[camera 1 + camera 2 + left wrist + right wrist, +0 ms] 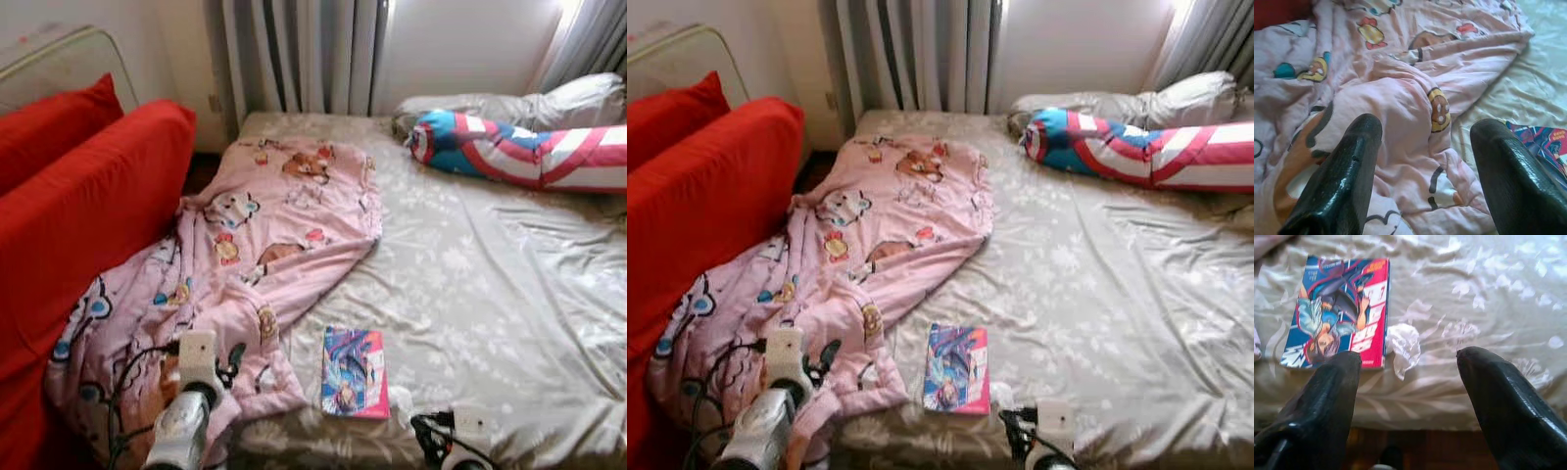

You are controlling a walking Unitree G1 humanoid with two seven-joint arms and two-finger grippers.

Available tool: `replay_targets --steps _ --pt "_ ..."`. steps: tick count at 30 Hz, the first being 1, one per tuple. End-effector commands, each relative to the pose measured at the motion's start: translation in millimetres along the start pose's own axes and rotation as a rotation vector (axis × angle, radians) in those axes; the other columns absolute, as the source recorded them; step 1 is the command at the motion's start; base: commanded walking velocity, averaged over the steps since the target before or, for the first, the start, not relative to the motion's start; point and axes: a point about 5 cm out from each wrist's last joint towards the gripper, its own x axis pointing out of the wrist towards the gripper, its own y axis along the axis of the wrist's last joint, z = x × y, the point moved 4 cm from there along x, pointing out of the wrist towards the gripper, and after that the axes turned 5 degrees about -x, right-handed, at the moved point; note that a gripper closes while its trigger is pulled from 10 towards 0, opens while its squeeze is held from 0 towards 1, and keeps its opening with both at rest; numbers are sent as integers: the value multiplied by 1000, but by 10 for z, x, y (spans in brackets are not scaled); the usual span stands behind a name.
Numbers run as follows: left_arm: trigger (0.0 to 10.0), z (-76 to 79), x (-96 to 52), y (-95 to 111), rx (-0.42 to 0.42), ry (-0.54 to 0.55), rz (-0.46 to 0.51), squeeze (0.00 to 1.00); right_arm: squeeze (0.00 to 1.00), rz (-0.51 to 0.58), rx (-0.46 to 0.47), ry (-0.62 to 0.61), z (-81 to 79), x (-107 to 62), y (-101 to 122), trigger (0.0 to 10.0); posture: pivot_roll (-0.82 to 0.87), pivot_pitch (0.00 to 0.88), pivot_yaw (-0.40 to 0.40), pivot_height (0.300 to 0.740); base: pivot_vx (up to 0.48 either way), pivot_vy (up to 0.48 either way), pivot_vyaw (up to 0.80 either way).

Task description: Clean up the room

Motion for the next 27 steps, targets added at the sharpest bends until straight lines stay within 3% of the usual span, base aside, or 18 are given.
replay_targets --steps 1,7,14,24,26,27 --pt "10000 -31 -32 17 -4 1 24 0 0 16 22 -22 30 -21 -6 10000 -114 0 -53 740 0 0 0" --pt "10000 -59 -99 13 0 -2 50 0 0 47 2 -26 40 -31 26 10000 -116 3 -54 740 0 0 0" --pt "10000 46 -54 138 0 -44 95 0 0 78 1 -23 32 -36 64 10000 -121 0 -51 740 0 0 0" --pt "10000 70 -59 155 0 -54 100 0 0 100 6 -39 44 -43 87 10000 -120 0 -47 740 0 0 0" --pt "10000 74 -63 152 0 -57 99 0 0 453 -86 -39 -52 146 1100 10000 -123 0 -46 740 0 0 0" --pt "10000 76 -64 152 0 -58 99 0 0 563 -108 -38 -99 146 1421 10000 -123 0 -46 740 0 0 0"
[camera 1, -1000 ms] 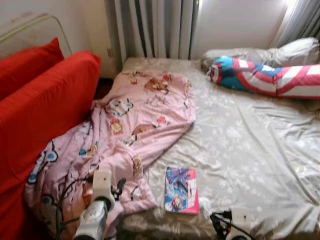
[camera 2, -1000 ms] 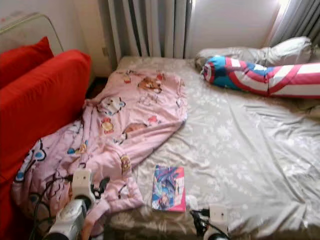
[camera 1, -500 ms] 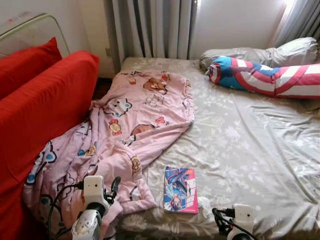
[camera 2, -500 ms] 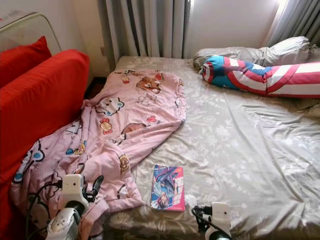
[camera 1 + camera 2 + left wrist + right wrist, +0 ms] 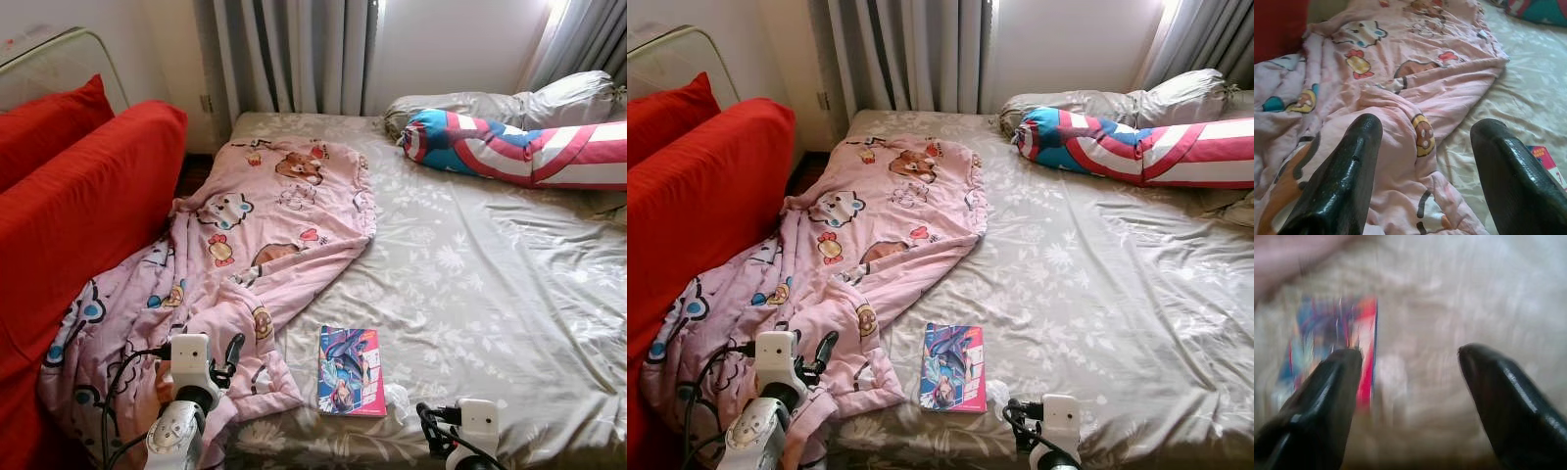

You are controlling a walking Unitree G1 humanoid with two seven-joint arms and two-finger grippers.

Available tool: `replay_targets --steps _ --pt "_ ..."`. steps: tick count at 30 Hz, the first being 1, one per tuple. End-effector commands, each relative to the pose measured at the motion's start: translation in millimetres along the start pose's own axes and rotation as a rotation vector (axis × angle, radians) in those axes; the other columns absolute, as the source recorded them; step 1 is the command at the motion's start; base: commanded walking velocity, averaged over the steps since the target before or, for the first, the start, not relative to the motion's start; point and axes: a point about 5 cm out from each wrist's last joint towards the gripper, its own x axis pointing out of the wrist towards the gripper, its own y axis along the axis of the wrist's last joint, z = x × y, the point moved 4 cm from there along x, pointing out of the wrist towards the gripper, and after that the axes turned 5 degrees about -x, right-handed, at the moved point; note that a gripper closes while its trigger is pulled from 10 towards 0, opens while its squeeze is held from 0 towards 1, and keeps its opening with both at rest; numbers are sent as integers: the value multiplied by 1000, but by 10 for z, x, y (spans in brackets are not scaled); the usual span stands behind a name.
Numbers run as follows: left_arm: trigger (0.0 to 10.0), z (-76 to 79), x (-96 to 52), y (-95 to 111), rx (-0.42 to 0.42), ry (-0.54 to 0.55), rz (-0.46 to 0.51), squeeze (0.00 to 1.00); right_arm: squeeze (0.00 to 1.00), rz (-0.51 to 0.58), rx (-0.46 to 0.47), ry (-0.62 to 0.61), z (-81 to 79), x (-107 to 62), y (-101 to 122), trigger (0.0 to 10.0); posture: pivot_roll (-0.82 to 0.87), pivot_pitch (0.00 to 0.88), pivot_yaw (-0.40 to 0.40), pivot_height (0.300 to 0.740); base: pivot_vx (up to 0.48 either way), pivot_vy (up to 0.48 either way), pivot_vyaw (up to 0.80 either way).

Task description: Clean up the room

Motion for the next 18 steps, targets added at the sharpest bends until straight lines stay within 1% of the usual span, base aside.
replay_targets --steps 1,2,3,4,5,8,13,15,16,18 --pt "10000 34 0 -15 -10 -11 -9 0 0 309 -51 -2 -28 274 811 10000 -123 0 -46 740 0 0 0" --pt "10000 38 -2 -20 -10 -13 -11 0 0 365 -84 -7 -21 285 946 10000 -121 0 -47 740 0 0 0" --pt "10000 38 -2 -20 -10 -13 -11 0 0 365 -84 -7 -21 285 946 10000 -121 0 -47 740 0 0 0" --pt "10000 40 -1 -23 -10 -14 -12 0 0 397 -112 -9 -19 280 1009 10000 -121 0 -47 740 0 0 0" --pt "10000 46 -5 -36 -9 -15 -16 0 0 440 -116 -5 -45 269 1097 10000 -119 0 -49 740 0 0 0" --pt "10000 51 -14 -46 -9 -17 -19 0 0 470 -82 3 -125 237 1185 10000 -119 0 -50 740 0 0 0" --pt "10000 45 -16 -29 -10 -14 -13 0 0 462 -54 -9 -117 151 1111 10000 -117 0 -51 740 0 0 0" --pt "10000 38 -18 -26 -11 -13 -11 0 0 432 -46 -1 -110 109 1004 10000 -122 0 -51 740 0 0 0" --pt "10000 40 -16 -32 -11 -13 -15 0 0 389 -56 -2 -91 81 875 10000 -123 0 -49 740 0 0 0" --pt "10000 51 -3 -32 -12 -15 -18 0 0 357 -55 -8 -89 62 810 10000 -123 0 -47 740 0 0 0"
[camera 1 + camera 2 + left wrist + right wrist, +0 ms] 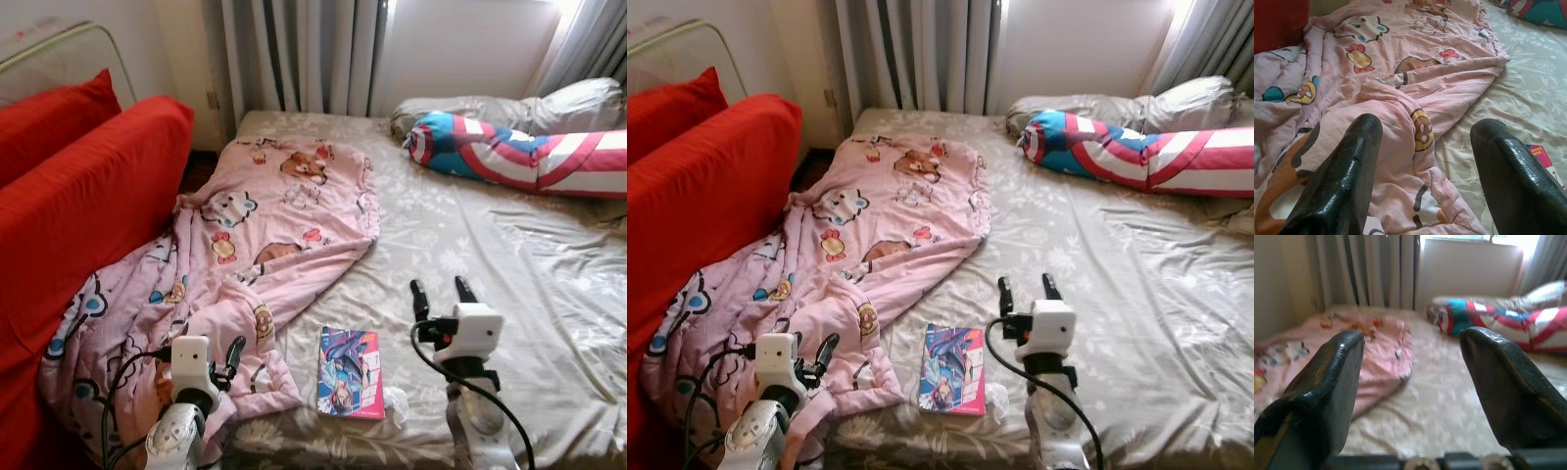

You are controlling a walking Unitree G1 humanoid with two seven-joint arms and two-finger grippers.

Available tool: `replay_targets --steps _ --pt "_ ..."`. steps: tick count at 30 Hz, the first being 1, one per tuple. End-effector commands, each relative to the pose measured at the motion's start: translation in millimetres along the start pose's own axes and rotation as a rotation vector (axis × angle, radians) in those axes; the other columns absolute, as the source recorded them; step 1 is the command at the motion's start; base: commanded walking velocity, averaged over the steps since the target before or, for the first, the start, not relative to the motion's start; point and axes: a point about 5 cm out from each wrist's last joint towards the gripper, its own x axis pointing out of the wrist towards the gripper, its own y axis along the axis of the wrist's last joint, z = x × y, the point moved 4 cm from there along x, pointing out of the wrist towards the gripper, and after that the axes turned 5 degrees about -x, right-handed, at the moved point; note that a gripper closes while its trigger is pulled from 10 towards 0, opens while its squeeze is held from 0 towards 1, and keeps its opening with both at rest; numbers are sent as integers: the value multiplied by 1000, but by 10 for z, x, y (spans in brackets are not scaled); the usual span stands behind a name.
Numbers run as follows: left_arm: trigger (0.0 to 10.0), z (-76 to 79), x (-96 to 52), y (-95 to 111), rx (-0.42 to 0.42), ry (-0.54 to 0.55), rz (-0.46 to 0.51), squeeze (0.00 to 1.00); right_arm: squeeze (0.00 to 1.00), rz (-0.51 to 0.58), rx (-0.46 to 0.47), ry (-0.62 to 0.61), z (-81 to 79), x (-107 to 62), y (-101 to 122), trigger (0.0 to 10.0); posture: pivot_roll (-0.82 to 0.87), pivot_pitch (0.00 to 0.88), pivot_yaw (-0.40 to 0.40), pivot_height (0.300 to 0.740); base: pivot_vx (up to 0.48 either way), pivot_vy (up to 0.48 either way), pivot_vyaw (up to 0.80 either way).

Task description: Clean up the room

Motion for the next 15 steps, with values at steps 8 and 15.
replay_targets --steps 8,15 --pt "10000 38 85 68 -5 -7 5 0 0 -125 -10 1 -25 59 -157 10000 -117 0 -49 740 0 0 0" --pt "10000 40 98 77 -7 -6 3 0 0 -185 -9 -7 -42 56 -236 10000 -113 5 -45 701 0 0 0"
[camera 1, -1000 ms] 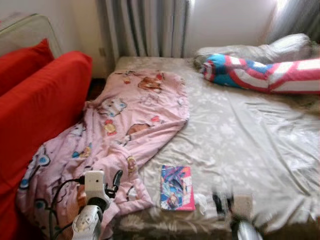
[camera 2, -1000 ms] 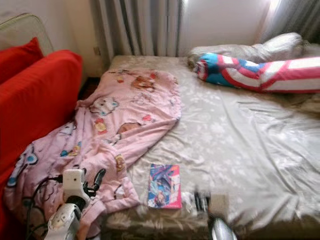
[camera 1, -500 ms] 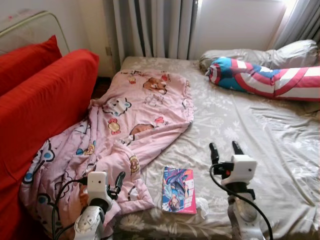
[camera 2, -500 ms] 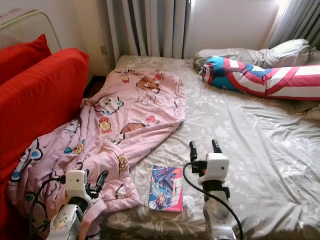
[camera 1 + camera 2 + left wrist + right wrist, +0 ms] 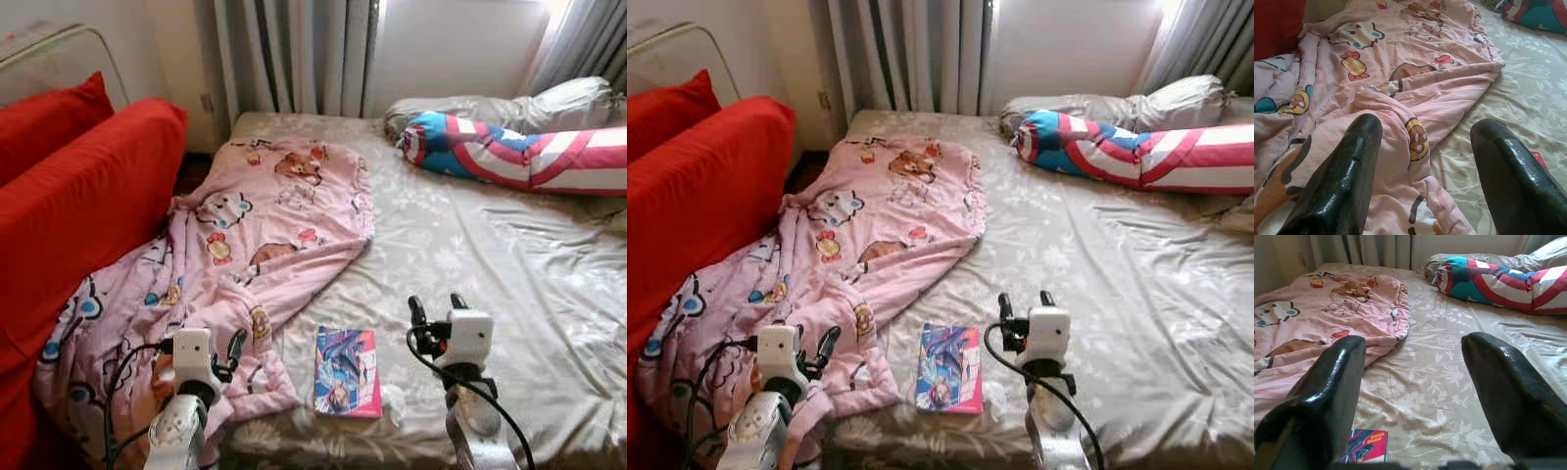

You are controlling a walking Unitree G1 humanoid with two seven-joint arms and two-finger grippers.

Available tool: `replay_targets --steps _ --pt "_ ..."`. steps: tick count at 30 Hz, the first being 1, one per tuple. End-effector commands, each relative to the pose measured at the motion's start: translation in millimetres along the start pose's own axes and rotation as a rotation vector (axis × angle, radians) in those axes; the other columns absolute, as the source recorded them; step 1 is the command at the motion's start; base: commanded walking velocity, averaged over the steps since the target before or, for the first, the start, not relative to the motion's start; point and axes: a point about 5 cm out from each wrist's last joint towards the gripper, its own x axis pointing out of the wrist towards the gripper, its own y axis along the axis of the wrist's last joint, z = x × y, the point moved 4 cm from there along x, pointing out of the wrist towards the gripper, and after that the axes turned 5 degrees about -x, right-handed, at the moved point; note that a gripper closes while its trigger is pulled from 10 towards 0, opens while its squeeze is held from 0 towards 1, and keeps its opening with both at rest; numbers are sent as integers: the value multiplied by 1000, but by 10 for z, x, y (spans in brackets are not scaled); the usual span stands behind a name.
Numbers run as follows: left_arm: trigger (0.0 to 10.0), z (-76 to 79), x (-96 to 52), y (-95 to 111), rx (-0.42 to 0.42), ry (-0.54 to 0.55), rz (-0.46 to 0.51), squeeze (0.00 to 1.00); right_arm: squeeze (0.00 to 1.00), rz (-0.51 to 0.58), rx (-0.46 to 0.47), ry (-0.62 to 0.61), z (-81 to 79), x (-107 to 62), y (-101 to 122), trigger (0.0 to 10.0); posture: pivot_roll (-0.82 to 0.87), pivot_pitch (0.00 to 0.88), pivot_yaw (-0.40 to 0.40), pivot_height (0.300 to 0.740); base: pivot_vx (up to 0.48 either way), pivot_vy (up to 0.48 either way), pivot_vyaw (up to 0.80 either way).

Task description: Clean up the room

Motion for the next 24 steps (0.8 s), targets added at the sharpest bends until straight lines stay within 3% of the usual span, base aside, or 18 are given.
replay_targets --steps 1,7,19,24 --pt "10000 9 20 -11 -7 -1 -16 0 0 -21 -7 3 -12 -4 -32 10000 -114 5 -44 696 0 0 0" --pt "10000 29 22 -28 -10 -3 -23 0 0 -36 -16 10 -55 5 -57 10000 -116 8 -45 666 0 0 0" --pt "10000 59 33 -29 -14 -7 -28 0 0 -79 -27 36 -114 22 -120 10000 -115 15 -46 666 0 0 0" --pt "10000 23 47 2 -23 10 -18 0 0 -95 -32 54 -129 32 -147 10000 -117 16 -47 636 0 0 0"
